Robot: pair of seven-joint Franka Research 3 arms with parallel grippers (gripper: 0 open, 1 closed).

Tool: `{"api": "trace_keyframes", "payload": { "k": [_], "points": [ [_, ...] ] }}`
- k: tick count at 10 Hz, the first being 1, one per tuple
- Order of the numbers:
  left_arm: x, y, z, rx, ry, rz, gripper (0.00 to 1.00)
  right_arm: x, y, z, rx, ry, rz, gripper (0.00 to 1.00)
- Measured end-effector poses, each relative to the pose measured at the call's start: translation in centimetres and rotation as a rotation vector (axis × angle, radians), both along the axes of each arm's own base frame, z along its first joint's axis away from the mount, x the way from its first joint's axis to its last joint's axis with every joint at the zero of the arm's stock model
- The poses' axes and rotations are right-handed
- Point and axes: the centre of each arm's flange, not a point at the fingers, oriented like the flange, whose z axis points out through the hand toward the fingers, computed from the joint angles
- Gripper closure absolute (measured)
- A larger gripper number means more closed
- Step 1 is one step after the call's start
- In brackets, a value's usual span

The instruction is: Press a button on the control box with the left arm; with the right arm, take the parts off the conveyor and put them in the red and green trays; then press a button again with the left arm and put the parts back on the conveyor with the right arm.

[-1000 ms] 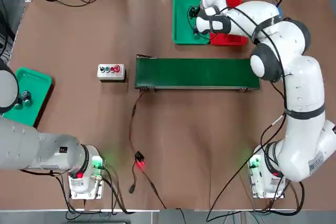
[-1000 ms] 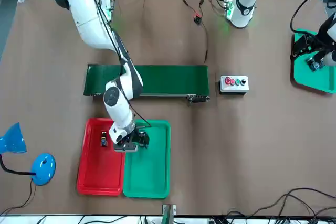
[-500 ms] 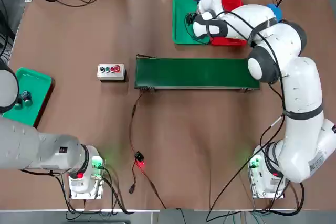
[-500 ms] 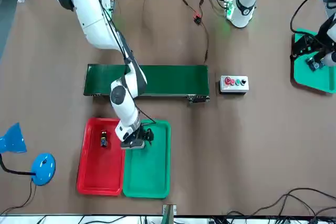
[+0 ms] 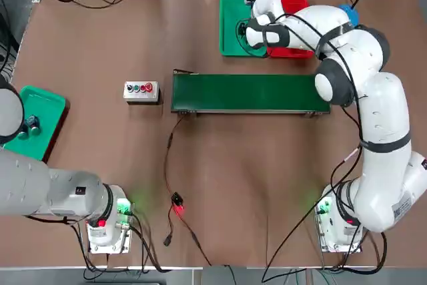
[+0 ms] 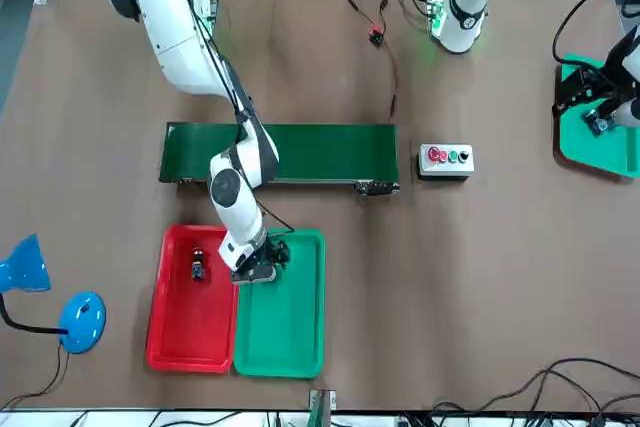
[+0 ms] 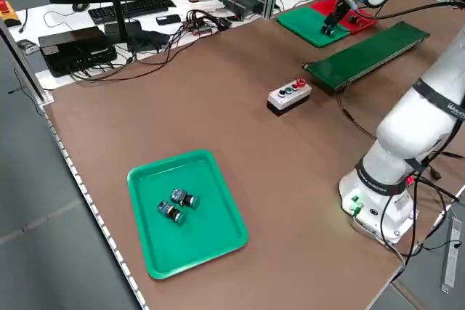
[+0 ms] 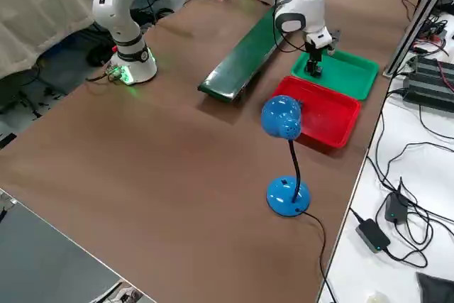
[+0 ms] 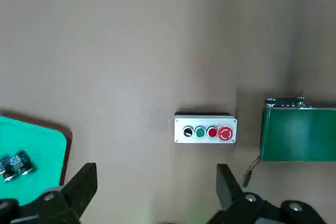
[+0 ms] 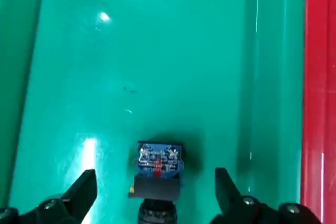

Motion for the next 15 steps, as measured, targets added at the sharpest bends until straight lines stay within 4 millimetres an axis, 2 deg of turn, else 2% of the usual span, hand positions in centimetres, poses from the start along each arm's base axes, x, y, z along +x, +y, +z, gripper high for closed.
{"api": "trace_keyframes", "payload": {
  "k": [1, 2, 3, 4, 6, 7, 9, 11, 14, 15],
  "points": [
    [0.0, 0.0, 0.0, 0.0, 0.001, 0.0, 0.0, -0.1, 0.0, -0.1, -0.003, 0.006, 0.001, 0.05],
    [0.0, 0.0, 0.0, 0.0, 0.001, 0.0, 0.0, -0.1, 0.0, -0.1, -0.004, 0.01, 0.001, 0.18],
    [0.0, 0.0, 0.0, 0.0, 0.001, 0.0, 0.0, -0.1, 0.0, -0.2, -0.006, 0.014, 0.002, 0.25],
    [0.0, 0.0, 0.0, 0.0, 0.001, 0.0, 0.0, -0.1, 0.0, -0.1, -0.006, 0.014, 0.002, 0.37],
    [0.0, 0.0, 0.0, 0.0, 0.002, 0.0, 0.0, -0.1, 0.1, 0.0, -0.004, 0.012, 0.002, 0.47],
    [0.0, 0.0, 0.0, 0.0, 0.002, 0.0, 0.0, -0.1, 0.1, 0.0, -0.004, 0.011, 0.002, 0.56],
    [0.0, 0.0, 0.0, 0.0, 0.002, 0.0, 0.0, -0.1, 0.2, 0.1, -0.009, 0.025, 0.003, 0.56],
    [0.0, 0.0, 0.0, 0.0, 0.002, 0.0, 0.0, 0.2, 0.5, 1.2, -0.029, 0.08, 0.009, 0.56],
    [0.0, 0.0, 0.0, 0.0, 0.004, 0.0, 0.0, 0.3, 0.9, 4.7, -0.051, 0.154, 0.018, 0.56],
    [0.0, 0.0, -0.1, 0.0, 0.004, 0.0, 0.0, 0.3, 1.0, 6.6, -0.054, 0.171, 0.022, 0.56]
  ]
}}
